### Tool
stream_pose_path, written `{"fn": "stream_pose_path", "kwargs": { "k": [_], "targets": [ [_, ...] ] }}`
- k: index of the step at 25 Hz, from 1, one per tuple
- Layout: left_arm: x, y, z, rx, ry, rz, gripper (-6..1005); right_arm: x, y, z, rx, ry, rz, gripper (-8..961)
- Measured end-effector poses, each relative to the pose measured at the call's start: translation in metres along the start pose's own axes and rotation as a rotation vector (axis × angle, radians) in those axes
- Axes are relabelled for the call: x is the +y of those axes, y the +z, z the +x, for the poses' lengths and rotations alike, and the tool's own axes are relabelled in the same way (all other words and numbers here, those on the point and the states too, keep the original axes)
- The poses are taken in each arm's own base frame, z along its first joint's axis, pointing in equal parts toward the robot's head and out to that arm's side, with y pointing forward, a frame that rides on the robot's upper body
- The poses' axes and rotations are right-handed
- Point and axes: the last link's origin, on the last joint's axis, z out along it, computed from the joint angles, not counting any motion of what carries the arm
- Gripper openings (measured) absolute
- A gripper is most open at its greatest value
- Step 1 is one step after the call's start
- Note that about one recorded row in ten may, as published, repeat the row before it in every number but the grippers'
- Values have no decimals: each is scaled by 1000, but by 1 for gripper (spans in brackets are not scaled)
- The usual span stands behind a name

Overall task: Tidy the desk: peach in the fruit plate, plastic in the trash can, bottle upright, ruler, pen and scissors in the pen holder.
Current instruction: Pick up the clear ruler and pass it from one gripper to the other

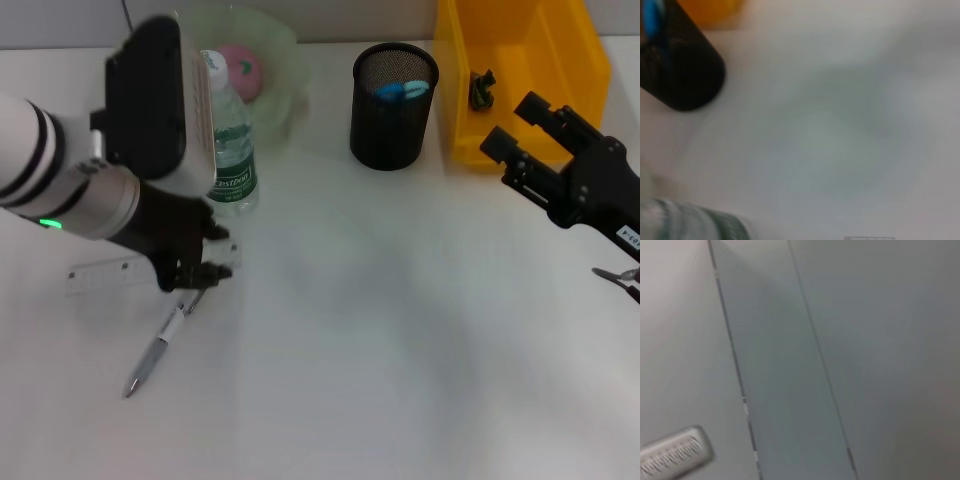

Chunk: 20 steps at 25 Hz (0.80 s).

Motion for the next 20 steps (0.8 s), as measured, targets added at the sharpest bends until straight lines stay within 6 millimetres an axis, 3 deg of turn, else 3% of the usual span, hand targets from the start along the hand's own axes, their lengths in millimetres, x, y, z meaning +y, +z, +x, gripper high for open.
{"fn": "stream_pose_path", "kwargs": {
  "k": [2,11,20],
  "targets": [
    [-1,-5,2,25,-8,11,394,-3,-1,0,-2,0,23,753],
    [-13,-55,5,438,-174,58,398,-3,-4,1,0,-13,35,754],
    [-10,-79,1,696,-230,80,402,-5,-4,-1,16,29,10,753]
  ]
}}
